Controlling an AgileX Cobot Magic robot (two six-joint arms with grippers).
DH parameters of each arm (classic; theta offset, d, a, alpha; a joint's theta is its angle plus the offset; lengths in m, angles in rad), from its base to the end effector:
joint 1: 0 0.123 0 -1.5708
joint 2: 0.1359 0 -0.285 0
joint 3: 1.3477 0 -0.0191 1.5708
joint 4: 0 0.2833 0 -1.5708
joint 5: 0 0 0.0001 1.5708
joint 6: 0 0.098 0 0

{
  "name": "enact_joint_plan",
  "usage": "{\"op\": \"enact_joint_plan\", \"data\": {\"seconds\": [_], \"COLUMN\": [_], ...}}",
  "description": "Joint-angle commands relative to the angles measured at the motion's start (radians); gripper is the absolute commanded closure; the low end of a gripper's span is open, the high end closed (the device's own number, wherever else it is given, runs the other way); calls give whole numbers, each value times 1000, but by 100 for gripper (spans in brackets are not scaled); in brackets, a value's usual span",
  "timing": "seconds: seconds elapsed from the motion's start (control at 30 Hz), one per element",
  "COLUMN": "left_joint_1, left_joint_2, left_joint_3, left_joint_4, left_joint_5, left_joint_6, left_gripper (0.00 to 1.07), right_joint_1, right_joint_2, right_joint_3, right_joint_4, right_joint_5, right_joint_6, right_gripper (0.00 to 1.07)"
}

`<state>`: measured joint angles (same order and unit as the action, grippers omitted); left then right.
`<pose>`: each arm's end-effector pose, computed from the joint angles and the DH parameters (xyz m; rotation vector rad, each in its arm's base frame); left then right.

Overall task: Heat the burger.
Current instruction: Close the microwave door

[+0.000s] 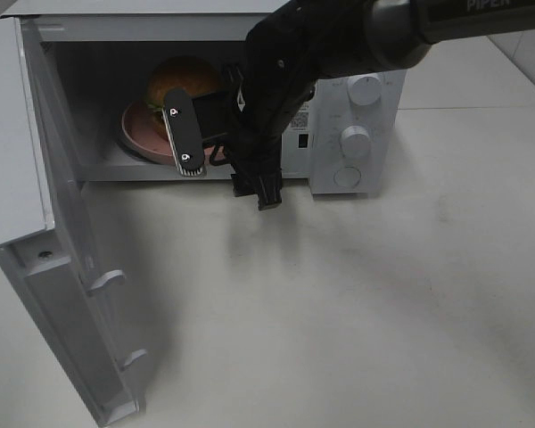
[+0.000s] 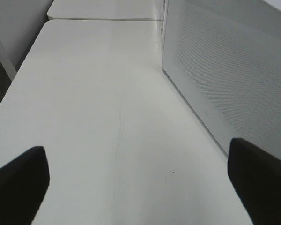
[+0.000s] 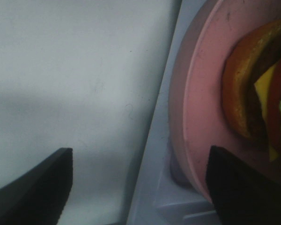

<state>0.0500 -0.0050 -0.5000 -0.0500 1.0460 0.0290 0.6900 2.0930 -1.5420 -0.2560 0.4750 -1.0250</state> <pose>0.0300 -0.0027 0.2912 -0.0192 2.0235 -0.0097 0.3888 0.3061 0.1610 -2.0598 1.4654 -0.3761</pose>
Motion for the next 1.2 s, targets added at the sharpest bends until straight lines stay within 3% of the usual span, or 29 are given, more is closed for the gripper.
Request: {"op": "enact_joint_plan", "data": {"seconds": [0.03, 0.5, 1.03, 1.1, 1.2], "left_joint_1": [-3, -3, -3, -3, -3], "left_joint_2": [-19, -19, -19, -19, -19], "left_joint_3": [2, 2, 2, 2, 2], "left_joint_4": [-1, -1, -1, -1, -1], "left_joint_5": [-7, -7, -7, -7, -7], "left_joint_6": [-3, -3, -3, -3, -3], "left_gripper": [9, 9, 9, 9, 9], "right_joint_1": [0, -1, -1, -1, -1], "right_joint_2": [-39, -201, -403, -463, -480], "right_joint_3": [44, 241, 487, 543, 556], "right_joint_4": [-1, -2, 3, 7, 7], "right_joint_5": [-4, -6, -2, 2, 3], "right_joint_6": [9, 25, 254, 368, 405], "right_gripper": [31, 31, 31, 31, 31]}}
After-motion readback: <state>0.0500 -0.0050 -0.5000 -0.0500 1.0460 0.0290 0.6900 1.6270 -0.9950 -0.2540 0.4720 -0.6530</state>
